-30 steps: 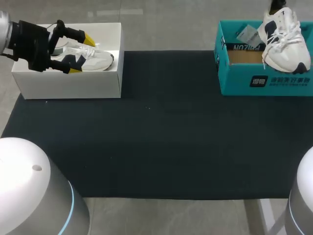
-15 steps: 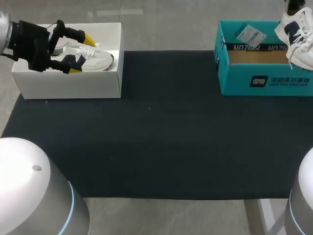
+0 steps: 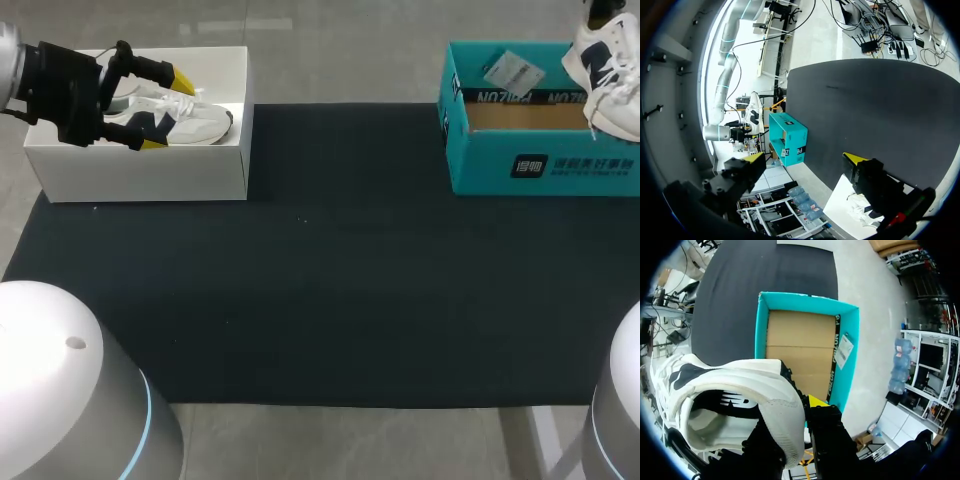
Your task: Take the shoe out of the shoebox, open the shoe tongue, remove and reinsert the insole, then place the shoe into the shoebox
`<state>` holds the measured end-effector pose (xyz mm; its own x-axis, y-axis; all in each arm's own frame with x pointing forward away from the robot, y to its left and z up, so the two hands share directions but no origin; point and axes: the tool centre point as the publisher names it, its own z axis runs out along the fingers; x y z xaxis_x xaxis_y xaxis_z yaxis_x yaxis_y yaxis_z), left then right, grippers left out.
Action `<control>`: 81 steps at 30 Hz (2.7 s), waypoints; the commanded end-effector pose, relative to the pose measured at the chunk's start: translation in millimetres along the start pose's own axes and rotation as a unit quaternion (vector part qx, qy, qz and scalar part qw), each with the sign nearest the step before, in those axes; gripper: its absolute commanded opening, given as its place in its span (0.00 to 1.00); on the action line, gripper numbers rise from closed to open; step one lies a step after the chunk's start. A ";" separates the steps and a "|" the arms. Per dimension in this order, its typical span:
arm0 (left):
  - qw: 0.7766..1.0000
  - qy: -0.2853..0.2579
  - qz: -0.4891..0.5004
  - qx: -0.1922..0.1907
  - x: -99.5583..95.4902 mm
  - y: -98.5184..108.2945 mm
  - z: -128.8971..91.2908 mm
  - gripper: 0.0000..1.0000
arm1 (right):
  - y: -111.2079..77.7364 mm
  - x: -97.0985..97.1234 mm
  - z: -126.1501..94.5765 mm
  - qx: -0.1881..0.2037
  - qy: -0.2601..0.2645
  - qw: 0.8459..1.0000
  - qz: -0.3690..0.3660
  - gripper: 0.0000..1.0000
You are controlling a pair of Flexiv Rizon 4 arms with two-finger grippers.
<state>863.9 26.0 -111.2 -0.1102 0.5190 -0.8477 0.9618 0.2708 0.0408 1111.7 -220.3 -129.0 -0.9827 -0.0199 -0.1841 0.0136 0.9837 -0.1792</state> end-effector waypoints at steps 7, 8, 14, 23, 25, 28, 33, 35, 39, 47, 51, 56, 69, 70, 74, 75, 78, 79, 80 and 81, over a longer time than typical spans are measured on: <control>1.000 0.002 0.000 0.001 -0.7 0.9 0.4 1.00 | -54.9 -12.0 15.7 0.008 0.013 0.999 0.043 0.00; 1.000 0.002 0.000 0.001 -0.7 0.9 0.4 1.00 | -60.6 -12.7 17.1 0.008 0.012 0.999 0.046 0.00; 1.000 0.002 0.000 0.001 -0.7 0.9 0.4 1.00 | -89.1 -13.5 28.0 0.024 0.012 0.998 0.050 0.00; 1.000 0.002 0.000 0.001 -0.7 0.9 0.4 1.00 | -121.3 -1.8 52.3 0.042 0.052 0.996 0.064 0.00; 1.000 0.002 0.000 0.001 -0.7 0.9 0.4 1.00 | -128.1 0.8 57.6 0.049 0.062 0.993 0.086 0.00; 1.000 0.002 0.000 0.001 -0.7 0.9 0.4 1.00 | -131.4 -0.2 57.2 0.044 0.057 0.991 0.115 0.00; 1.000 0.002 0.000 0.001 -0.7 0.9 0.4 1.00 | -128.5 -8.9 57.9 0.056 0.045 0.975 0.210 0.00; 1.000 0.002 0.000 0.001 -0.7 0.9 0.4 1.00 | -129.7 -10.6 60.8 0.071 0.044 0.956 0.281 0.00; 1.000 0.002 0.000 0.001 -0.7 0.9 0.4 1.00 | -134.3 -8.2 59.8 0.071 0.059 0.887 0.452 0.00; 1.000 0.002 0.000 0.001 -0.7 0.9 0.4 1.00 | -147.9 -1.2 56.4 0.054 0.057 0.755 0.651 0.00; 1.000 0.002 0.000 0.001 -0.7 0.9 0.4 1.00 | -150.6 2.3 59.3 0.058 0.071 0.704 0.705 0.00; 1.000 0.002 0.000 0.001 -0.7 0.9 0.4 1.00 | -146.7 3.7 61.3 0.088 0.067 0.693 0.712 0.00; 1.000 0.002 0.000 0.001 -0.7 0.9 0.4 1.00 | -144.1 4.2 59.5 0.097 0.063 0.698 0.707 0.00; 1.000 0.002 0.000 0.001 -0.7 0.9 0.4 1.00 | -144.1 4.2 59.5 0.097 0.063 0.698 0.707 0.00; 1.000 0.002 0.000 0.001 -0.7 0.9 0.4 1.00 | -144.1 4.2 59.5 0.097 0.063 0.698 0.707 0.00; 1.000 0.002 0.000 0.001 -0.7 0.9 0.4 1.00 | -144.1 4.2 59.5 0.097 0.063 0.698 0.707 0.00; 1.000 0.002 0.000 0.001 -0.7 0.9 0.4 1.00 | -144.1 4.2 59.5 0.097 0.063 0.698 0.707 0.00; 1.000 0.002 0.000 0.001 -0.7 0.9 0.4 1.00 | -144.1 4.2 59.5 0.097 0.063 0.698 0.707 0.00; 1.000 0.002 0.000 0.001 -0.7 0.9 0.4 1.00 | -144.1 4.2 59.5 0.097 0.063 0.698 0.707 0.00; 1.000 0.002 0.000 0.001 -0.7 0.9 0.4 1.00 | -141.8 6.0 62.6 0.099 0.061 0.697 0.708 0.00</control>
<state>863.9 26.0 -111.2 -0.1102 0.5190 -0.8477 0.9618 0.2708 0.0408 1113.3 -371.8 -164.7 0.0316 0.9732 -0.2279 0.9989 -0.0386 -0.0266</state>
